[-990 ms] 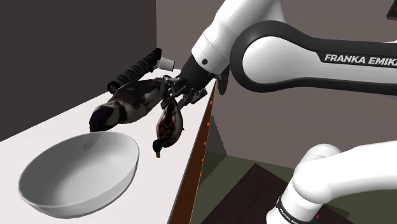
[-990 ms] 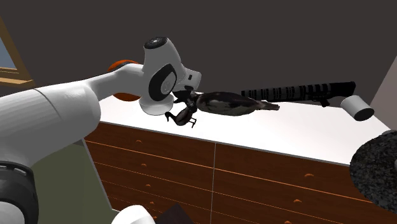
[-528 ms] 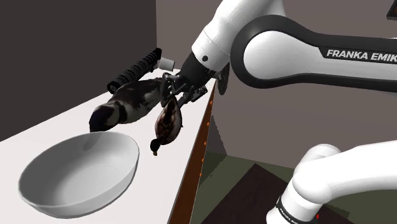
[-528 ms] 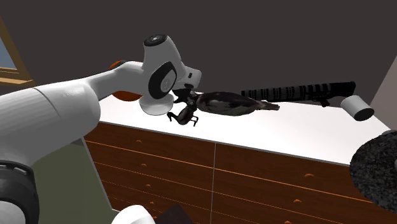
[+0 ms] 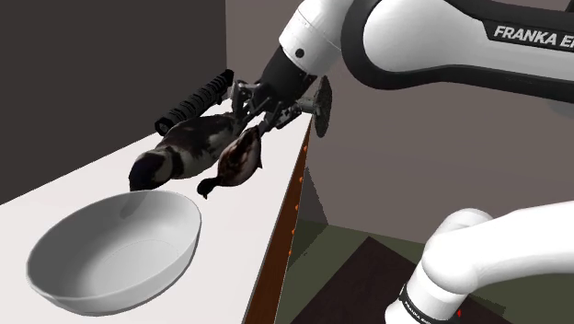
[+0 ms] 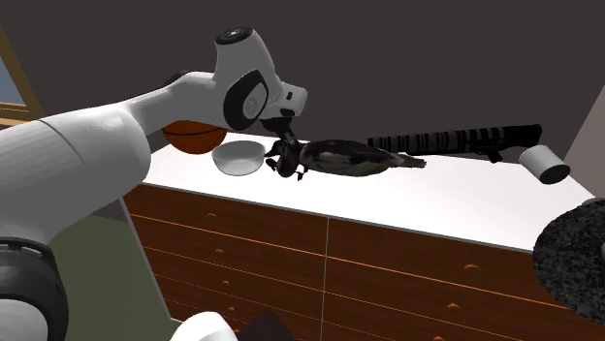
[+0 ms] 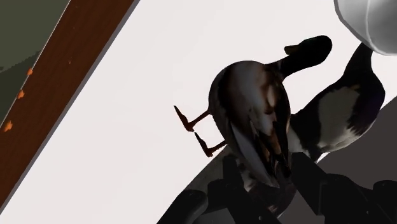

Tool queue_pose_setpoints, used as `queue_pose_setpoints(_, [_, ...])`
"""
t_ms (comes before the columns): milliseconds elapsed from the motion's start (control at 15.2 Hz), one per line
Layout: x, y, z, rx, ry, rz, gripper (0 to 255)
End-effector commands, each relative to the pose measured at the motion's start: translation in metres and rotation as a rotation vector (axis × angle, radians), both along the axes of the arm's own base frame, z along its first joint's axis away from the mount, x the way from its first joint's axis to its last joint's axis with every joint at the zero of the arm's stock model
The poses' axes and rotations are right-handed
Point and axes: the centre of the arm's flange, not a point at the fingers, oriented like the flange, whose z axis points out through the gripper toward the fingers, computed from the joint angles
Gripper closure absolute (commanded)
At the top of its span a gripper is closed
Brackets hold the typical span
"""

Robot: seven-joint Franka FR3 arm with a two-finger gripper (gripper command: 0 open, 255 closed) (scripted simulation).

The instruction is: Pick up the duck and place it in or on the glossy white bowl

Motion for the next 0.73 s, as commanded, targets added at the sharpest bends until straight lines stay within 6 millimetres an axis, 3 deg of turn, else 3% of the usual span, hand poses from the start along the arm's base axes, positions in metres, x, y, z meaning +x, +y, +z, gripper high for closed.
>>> queue_pose_setpoints(0, [-0.001, 0.000, 0.010, 0.000, 0.000, 0.000, 255])
queue_pose_setpoints(660, [-0.001, 0.000, 0.063, 0.000, 0.000, 0.000, 255])
